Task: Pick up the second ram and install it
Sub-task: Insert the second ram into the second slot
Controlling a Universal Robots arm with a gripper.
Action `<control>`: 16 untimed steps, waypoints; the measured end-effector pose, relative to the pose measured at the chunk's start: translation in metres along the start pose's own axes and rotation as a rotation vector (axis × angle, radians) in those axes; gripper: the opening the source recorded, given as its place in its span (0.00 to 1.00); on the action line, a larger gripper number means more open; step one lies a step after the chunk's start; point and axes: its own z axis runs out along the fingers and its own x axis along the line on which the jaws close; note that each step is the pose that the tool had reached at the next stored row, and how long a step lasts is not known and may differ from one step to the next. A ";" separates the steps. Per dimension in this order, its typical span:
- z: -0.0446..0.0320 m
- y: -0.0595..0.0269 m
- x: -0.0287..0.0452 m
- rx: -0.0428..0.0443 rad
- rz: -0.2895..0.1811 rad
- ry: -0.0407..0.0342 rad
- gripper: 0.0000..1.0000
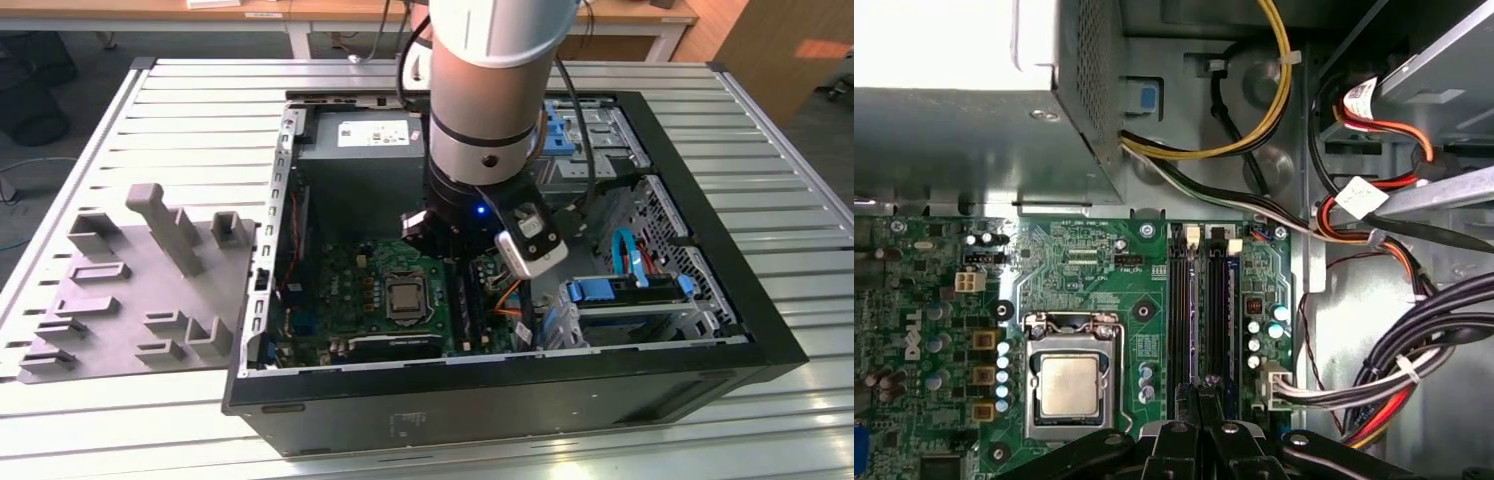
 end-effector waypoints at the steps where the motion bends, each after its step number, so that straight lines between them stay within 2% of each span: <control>1: 0.0002 0.0002 0.0000 0.0001 0.000 0.0001 0.11; 16: 0.0058 0.0014 -0.0003 -0.0014 0.000 0.0000 0.11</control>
